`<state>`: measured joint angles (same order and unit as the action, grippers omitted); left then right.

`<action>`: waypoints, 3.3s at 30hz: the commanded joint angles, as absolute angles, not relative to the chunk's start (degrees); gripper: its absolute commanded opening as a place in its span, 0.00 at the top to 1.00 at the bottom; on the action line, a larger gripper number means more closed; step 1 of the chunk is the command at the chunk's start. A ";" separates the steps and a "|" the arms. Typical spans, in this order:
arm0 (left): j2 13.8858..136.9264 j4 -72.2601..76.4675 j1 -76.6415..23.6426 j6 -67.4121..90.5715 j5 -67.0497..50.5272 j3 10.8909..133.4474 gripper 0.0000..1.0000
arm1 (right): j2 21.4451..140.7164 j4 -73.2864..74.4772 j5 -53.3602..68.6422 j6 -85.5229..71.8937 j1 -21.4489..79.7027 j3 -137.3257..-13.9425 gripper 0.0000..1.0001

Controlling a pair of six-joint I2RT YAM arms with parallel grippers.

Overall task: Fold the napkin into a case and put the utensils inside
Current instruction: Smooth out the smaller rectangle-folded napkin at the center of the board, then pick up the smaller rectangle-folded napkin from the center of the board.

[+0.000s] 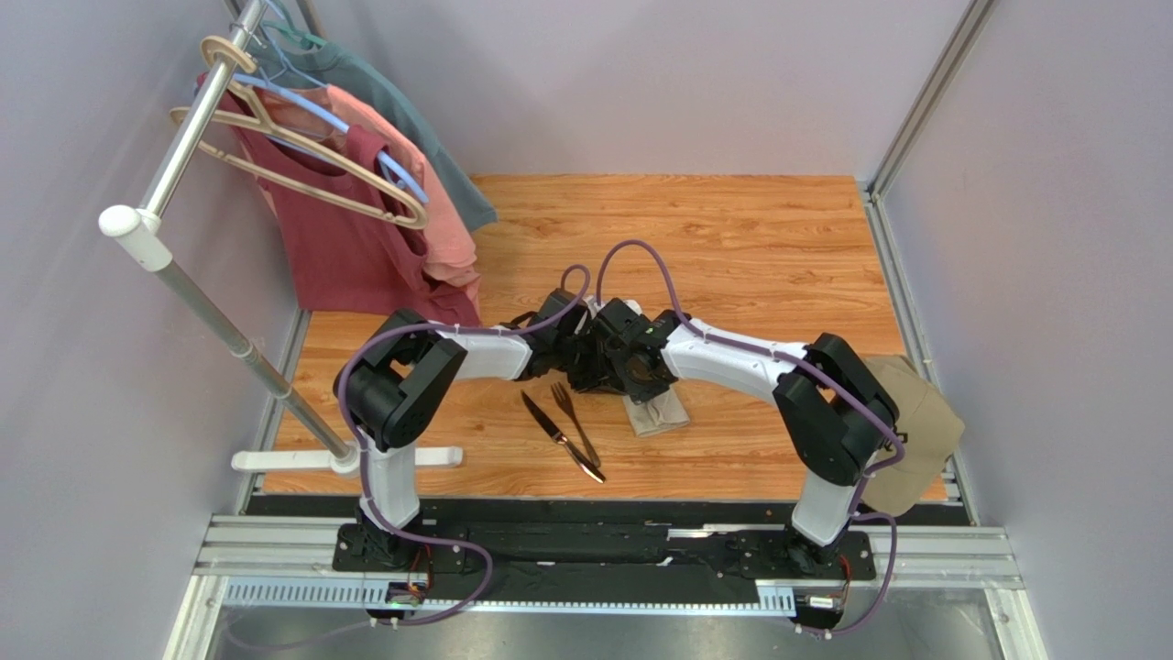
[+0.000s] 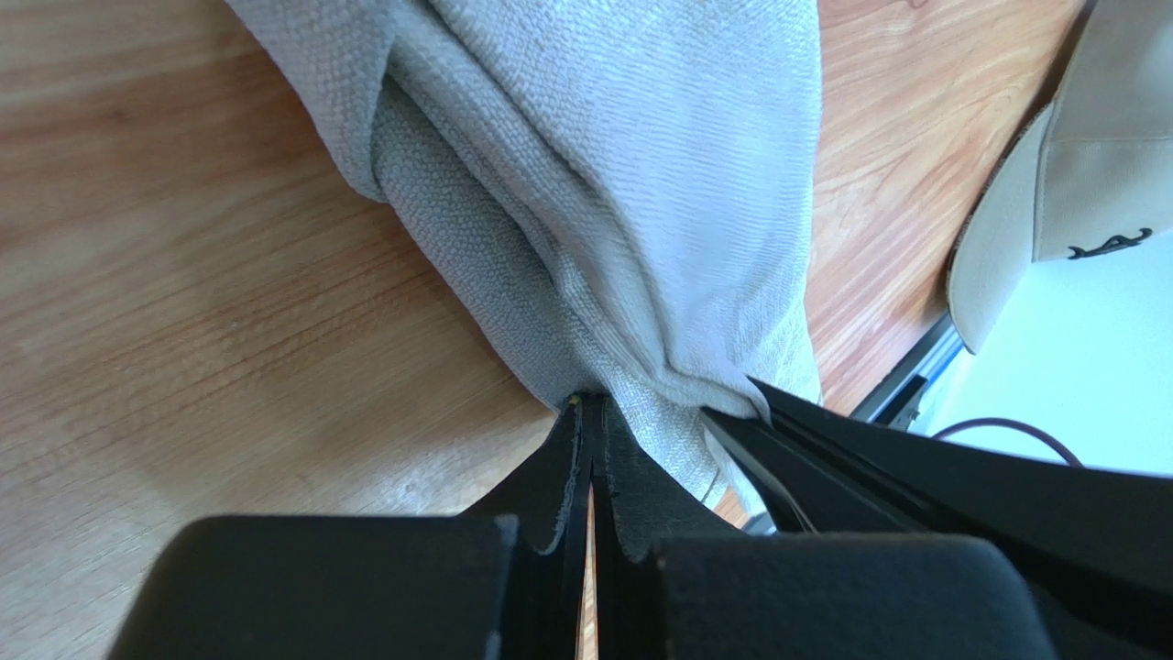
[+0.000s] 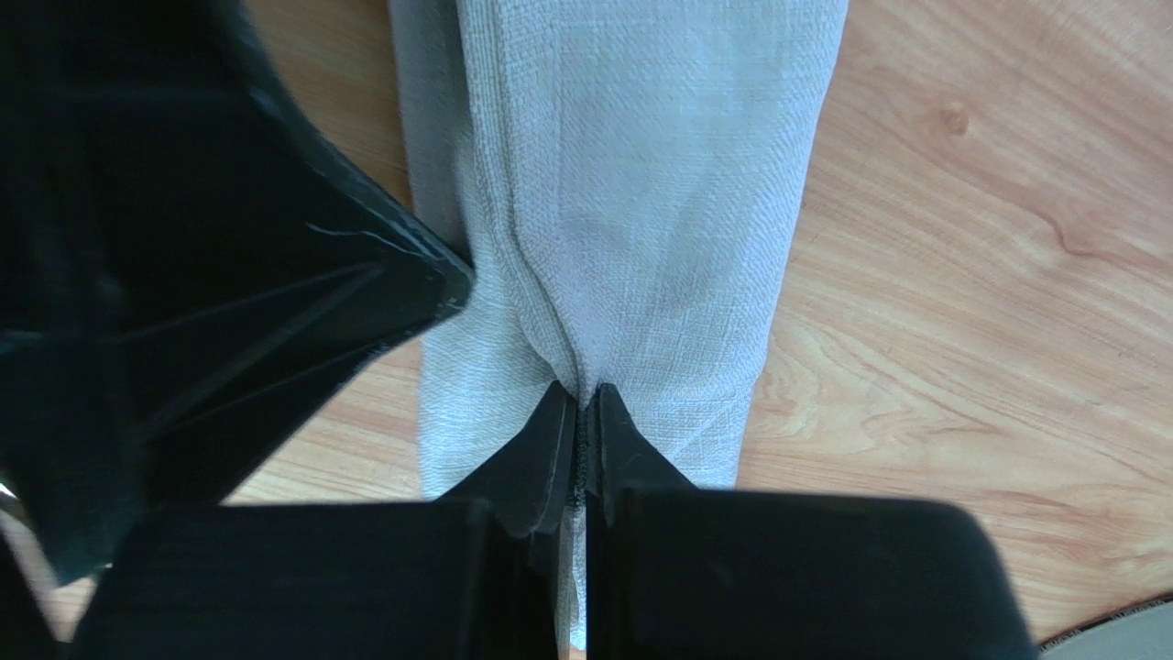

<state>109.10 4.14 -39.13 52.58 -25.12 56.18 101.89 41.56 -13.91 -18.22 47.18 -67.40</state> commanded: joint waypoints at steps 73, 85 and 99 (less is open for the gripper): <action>115.31 4.04 -35.86 54.14 -23.12 58.71 0.97 | 104.76 30.23 -17.75 -22.67 50.18 -66.89 0.49; 114.87 7.91 -34.90 58.00 -23.38 56.16 0.95 | 110.12 29.62 -24.35 -26.19 54.23 -62.66 0.89; 84.23 -15.01 -27.25 46.24 -14.69 58.26 0.44 | 97.83 19.46 2.33 -29.44 48.62 -63.28 1.00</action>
<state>97.12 -3.66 -28.23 52.82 -21.98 55.53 102.43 26.89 -14.15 -25.74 52.38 -64.10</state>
